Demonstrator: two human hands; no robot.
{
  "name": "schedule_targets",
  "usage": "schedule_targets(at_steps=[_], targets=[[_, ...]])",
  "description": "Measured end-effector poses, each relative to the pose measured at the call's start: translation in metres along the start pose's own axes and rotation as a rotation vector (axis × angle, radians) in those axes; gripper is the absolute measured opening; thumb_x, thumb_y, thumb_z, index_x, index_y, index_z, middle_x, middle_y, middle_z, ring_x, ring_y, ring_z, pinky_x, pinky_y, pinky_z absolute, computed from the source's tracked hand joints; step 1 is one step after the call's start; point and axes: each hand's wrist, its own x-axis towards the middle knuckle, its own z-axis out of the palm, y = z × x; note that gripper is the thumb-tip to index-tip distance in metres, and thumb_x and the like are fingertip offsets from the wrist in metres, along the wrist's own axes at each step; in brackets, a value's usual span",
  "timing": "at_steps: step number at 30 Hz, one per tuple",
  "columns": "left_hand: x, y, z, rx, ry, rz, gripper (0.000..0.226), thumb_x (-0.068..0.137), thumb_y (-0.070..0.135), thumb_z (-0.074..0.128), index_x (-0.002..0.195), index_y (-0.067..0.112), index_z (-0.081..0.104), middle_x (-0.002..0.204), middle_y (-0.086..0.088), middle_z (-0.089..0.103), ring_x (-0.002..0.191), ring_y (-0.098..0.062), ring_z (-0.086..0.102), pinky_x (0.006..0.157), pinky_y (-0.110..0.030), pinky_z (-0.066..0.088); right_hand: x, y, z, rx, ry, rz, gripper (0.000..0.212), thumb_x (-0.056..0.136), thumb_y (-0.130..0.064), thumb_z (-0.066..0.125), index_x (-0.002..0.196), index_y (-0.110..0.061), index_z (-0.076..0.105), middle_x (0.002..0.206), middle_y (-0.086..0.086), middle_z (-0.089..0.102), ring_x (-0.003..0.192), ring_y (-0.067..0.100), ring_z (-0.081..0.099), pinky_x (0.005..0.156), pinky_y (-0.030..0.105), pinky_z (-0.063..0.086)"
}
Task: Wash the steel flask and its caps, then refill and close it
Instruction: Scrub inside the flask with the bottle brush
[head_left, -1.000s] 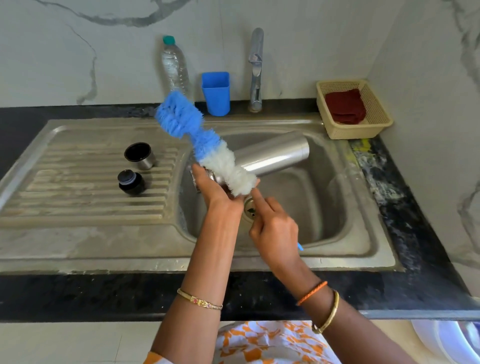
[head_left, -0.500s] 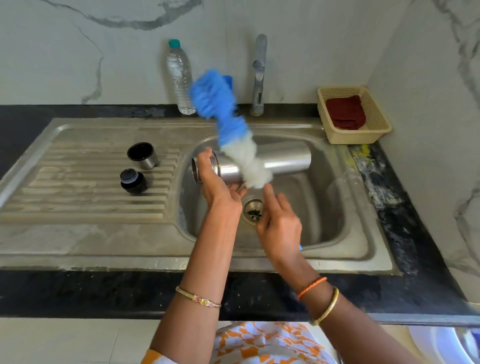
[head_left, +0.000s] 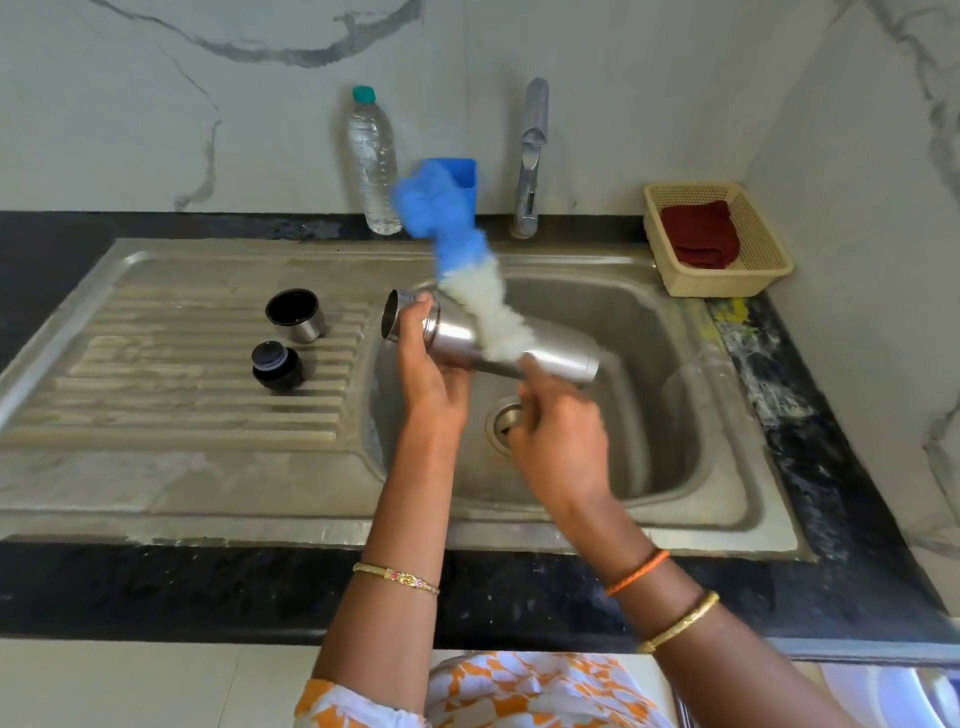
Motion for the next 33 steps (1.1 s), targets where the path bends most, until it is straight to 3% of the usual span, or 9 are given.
schedule_targets(at_steps=[3, 9, 14, 18, 22, 25, 27, 30, 33], targets=[[0.008, -0.001, -0.002, 0.015, -0.009, 0.081, 0.057, 0.058, 0.036, 0.067, 0.106, 0.006, 0.063, 0.087, -0.009, 0.062, 0.076, -0.023, 0.060, 0.067, -0.033, 0.049, -0.001, -0.023, 0.005, 0.018, -0.026, -0.068, 0.049, 0.090, -0.007, 0.046, 0.136, -0.021, 0.049, 0.099, 0.010, 0.063, 0.087, 0.038, 0.060, 0.066, 0.042, 0.048], [0.016, 0.002, -0.009, 0.047, -0.003, 0.186, 0.034, 0.052, 0.026, 0.063, 0.081, 0.008, 0.068, 0.073, -0.008, 0.066, 0.076, -0.027, 0.063, 0.067, -0.030, 0.050, 0.009, 0.015, -0.019, -0.116, -0.152, 0.130, 0.039, 0.092, -0.014, 0.045, 0.128, -0.026, 0.055, 0.104, 0.012, 0.065, 0.094, 0.038, 0.060, 0.074, 0.042, 0.049], [0.016, 0.004, -0.007, 0.164, 0.104, 0.290, 0.084, 0.052, 0.037, 0.069, 0.117, -0.015, 0.054, 0.099, -0.026, 0.059, 0.092, -0.036, 0.058, 0.079, -0.043, 0.045, 0.005, 0.005, -0.012, 0.016, -0.166, 0.186, 0.037, 0.093, -0.015, 0.046, 0.127, -0.024, 0.058, 0.107, 0.013, 0.068, 0.097, 0.036, 0.061, 0.079, 0.040, 0.052], [0.024, 0.008, -0.004, 0.176, 0.063, 0.372, 0.053, 0.051, 0.031, 0.069, 0.093, -0.001, 0.062, 0.082, -0.015, 0.064, 0.083, -0.031, 0.061, 0.077, -0.042, 0.045, 0.006, -0.010, 0.000, 0.125, -0.116, 0.138, 0.040, 0.092, -0.012, 0.046, 0.131, -0.020, 0.055, 0.109, 0.014, 0.068, 0.098, 0.036, 0.063, 0.082, 0.044, 0.052], [0.031, 0.020, -0.005, 0.161, -0.095, 0.395, 0.044, 0.053, 0.033, 0.064, 0.086, 0.004, 0.059, 0.078, -0.009, 0.070, 0.080, -0.023, 0.067, 0.069, -0.030, 0.051, 0.015, 0.034, -0.007, 0.014, -0.265, 0.335, 0.037, 0.090, -0.013, 0.048, 0.123, -0.023, 0.061, 0.101, 0.012, 0.069, 0.087, 0.032, 0.063, 0.077, 0.040, 0.053], [0.037, 0.024, -0.006, 0.112, -0.192, 0.376, 0.042, 0.057, 0.033, 0.060, 0.086, 0.004, 0.058, 0.079, -0.007, 0.070, 0.082, -0.018, 0.067, 0.066, -0.026, 0.050, 0.031, 0.061, -0.009, 0.426, -0.359, 0.781, 0.027, 0.096, -0.019, 0.046, 0.115, -0.012, 0.064, 0.083, 0.010, 0.070, 0.044, 0.014, 0.041, 0.041, 0.026, 0.036], [0.040, 0.023, -0.006, 0.055, -0.238, 0.327, 0.038, 0.059, 0.032, 0.058, 0.085, 0.005, 0.062, 0.080, -0.008, 0.071, 0.082, -0.017, 0.067, 0.066, -0.024, 0.050, 0.039, 0.065, -0.008, 0.849, -0.411, 1.014, 0.036, 0.100, -0.035, 0.042, 0.118, -0.008, 0.055, 0.088, 0.020, 0.071, 0.031, 0.005, 0.022, 0.031, 0.015, 0.019], [0.045, 0.019, -0.007, -0.052, -0.318, 0.245, 0.042, 0.051, 0.030, 0.074, 0.083, 0.004, 0.067, 0.085, -0.011, 0.070, 0.091, -0.024, 0.064, 0.071, -0.027, 0.052, 0.047, 0.065, -0.002, 1.093, -0.489, 1.031, 0.063, 0.087, -0.066, 0.045, 0.121, -0.013, 0.049, 0.105, 0.030, 0.066, 0.027, 0.000, 0.019, 0.028, 0.011, 0.018], [0.051, 0.019, -0.012, -0.094, -0.397, 0.161, 0.056, 0.048, 0.033, 0.083, 0.091, 0.002, 0.066, 0.094, -0.012, 0.069, 0.097, -0.025, 0.062, 0.080, -0.033, 0.051, 0.048, 0.062, 0.002, 1.176, -0.468, 1.061, 0.050, 0.085, -0.059, 0.055, 0.113, -0.017, 0.055, 0.098, 0.028, 0.067, 0.026, 0.001, 0.020, 0.030, 0.010, 0.017]])
